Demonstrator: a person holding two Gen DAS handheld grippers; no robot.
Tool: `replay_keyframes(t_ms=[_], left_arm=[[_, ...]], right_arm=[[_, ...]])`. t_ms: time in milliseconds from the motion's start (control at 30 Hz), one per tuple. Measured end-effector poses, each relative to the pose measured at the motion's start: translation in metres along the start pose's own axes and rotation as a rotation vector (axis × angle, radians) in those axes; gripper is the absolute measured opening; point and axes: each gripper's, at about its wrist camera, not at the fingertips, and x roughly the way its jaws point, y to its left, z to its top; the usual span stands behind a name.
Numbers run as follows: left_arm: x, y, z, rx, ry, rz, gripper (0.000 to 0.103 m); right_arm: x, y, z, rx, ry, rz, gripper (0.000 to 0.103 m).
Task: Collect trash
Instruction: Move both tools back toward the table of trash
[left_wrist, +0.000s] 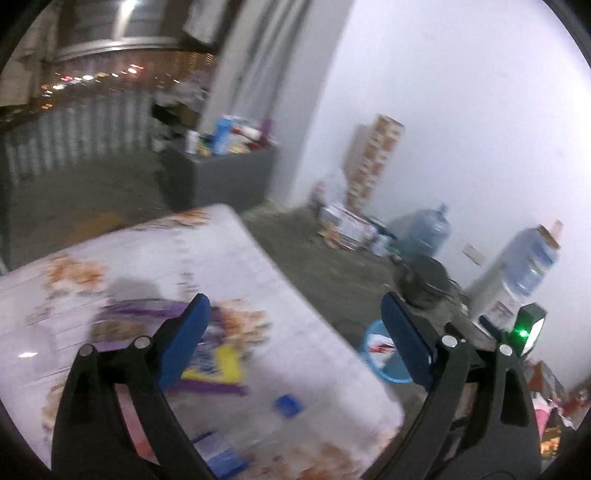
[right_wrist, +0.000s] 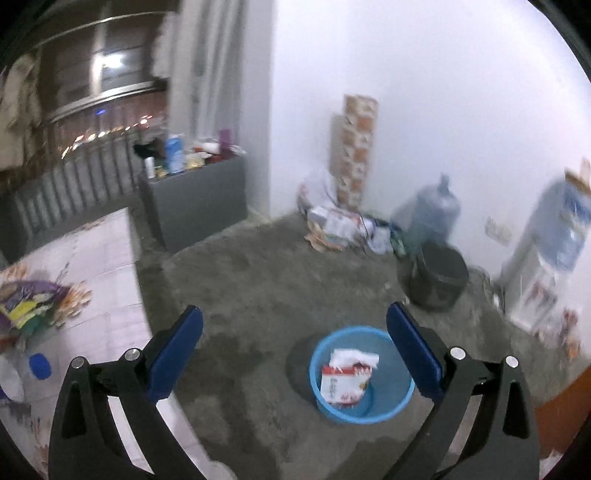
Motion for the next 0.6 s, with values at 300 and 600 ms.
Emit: replay_keyframes(t_ms=[300, 600], left_arm=[[-0.070, 0.063, -0.036, -0.060, -0.055, 0.114, 0.089], [-0.115, 0.106, -0.068, -0.105, -0.114, 0.191, 0.091]], right_arm=[[-0.049, 0.098, 0.011, -0.155, -0.050, 0.183, 0.097], [-0.091, 0.173, 0.015, -0.256, -0.017, 0.382, 0.097]])
